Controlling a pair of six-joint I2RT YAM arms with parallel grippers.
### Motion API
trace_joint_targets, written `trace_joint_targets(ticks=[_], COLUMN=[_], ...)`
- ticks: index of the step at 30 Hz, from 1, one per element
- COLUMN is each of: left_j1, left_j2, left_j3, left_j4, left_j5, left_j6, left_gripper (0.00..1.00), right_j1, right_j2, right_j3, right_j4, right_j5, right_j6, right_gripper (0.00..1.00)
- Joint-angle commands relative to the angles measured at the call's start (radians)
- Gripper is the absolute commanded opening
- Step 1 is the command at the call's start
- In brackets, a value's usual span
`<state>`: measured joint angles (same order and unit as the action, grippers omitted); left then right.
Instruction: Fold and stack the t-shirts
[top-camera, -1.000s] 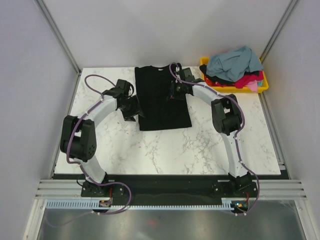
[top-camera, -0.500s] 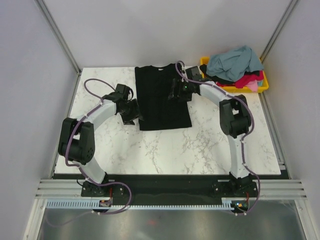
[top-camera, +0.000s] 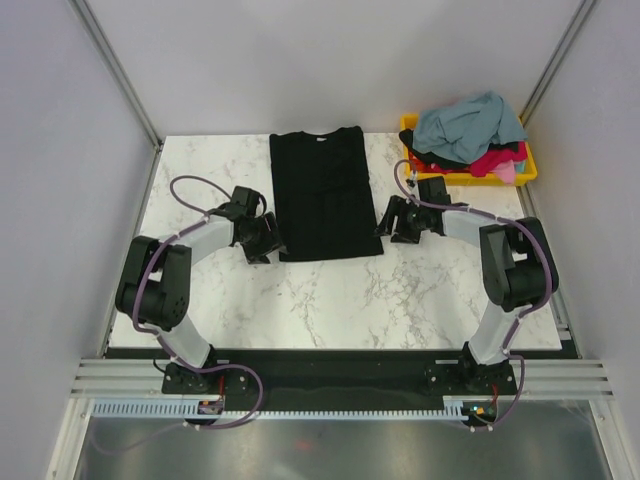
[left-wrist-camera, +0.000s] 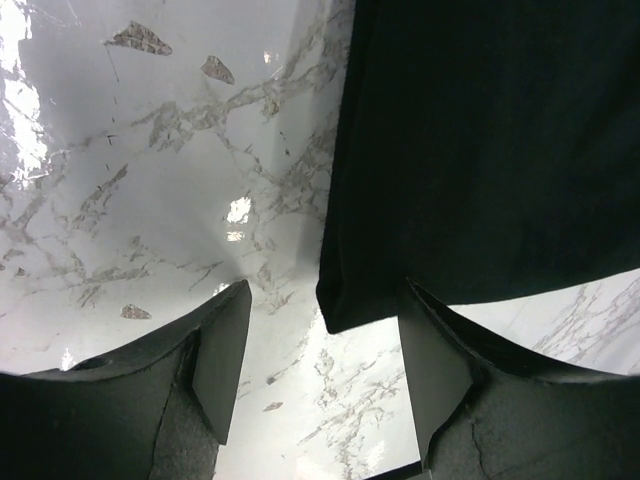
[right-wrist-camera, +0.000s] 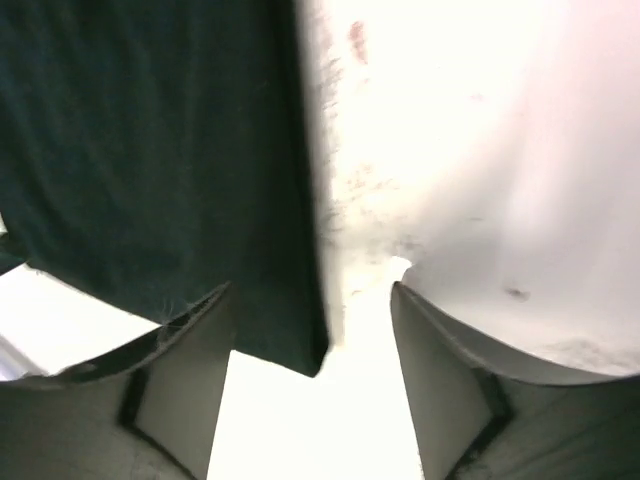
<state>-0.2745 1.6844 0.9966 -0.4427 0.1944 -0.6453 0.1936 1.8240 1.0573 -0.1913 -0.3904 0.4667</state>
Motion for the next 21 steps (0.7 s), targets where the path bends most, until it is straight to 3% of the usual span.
trace_joint_targets(ticks=[1, 9, 20, 21], left_j1=[-0.002, -0.002, -0.002, -0.003], left_j2=[-0.017, 0.026, 0.04, 0.038], left_j3=[-0.039, -0.085, -0.092, -0.092], left_j4=[0.094, 0.139, 0.15, 0.148], left_j5=[0.03, 0.034, 0.04, 0.039], left_j6=[-0.045, -0.065, -0.073, -0.073], left_gripper=[0.67, 0.54, 0.46, 0.45], right_j1=[0.012, 0.026, 0.033, 0.035], right_j2=[0.001, -0.012, -0.029, -0.031], right_j3=[-0.078, -0.206, -0.286, -0.289], right_j4=[0.107, 0.15, 0.179, 0.182], right_j5=[-0.085, -0.065, -0.056, -0.053], right_j6=[0.033, 0.052, 0.066, 0.066], right_gripper=[0.69, 0.48, 0.46, 0.41])
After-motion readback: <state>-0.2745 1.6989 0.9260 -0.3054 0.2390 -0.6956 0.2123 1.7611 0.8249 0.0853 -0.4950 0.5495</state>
